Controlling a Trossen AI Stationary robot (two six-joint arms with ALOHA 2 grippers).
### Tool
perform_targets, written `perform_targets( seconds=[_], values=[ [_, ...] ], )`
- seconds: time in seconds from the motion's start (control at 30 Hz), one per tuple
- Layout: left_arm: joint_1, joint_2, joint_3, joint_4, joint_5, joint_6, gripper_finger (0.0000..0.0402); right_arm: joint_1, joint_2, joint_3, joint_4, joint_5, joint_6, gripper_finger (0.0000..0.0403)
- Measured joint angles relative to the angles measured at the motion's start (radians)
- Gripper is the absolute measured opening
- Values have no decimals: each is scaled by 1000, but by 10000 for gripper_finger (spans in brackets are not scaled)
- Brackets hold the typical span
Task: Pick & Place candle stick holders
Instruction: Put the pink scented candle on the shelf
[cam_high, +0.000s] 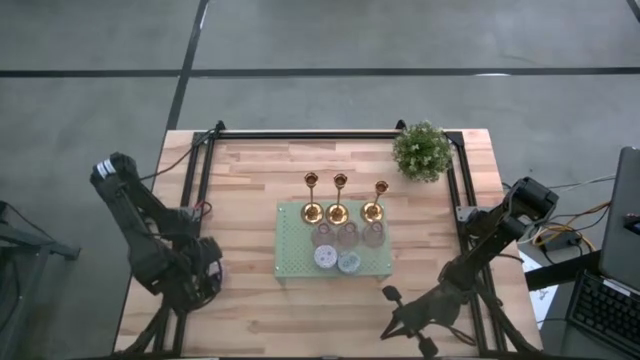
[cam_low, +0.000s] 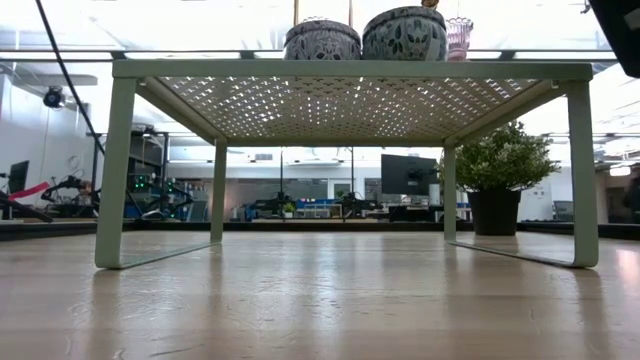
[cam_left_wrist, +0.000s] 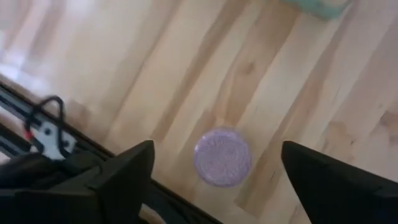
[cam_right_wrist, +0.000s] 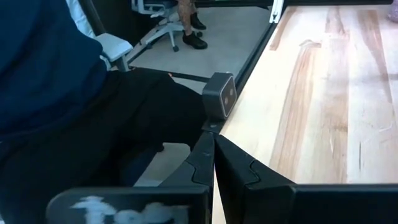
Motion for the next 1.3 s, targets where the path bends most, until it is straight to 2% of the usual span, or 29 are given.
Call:
perform_targets(
  seconds=[0.13,0.73,1.3],
  values=[
    [2,4,-63,90,37,7,370,1,-2,0,1,-1,-4,8],
    [9,0,-317,342,178,9,367,23,-3,0,3,-61,39,8],
    [11,-2,-447,478,188,64,367,23,-3,0,6,-53,41,8]
  ],
)
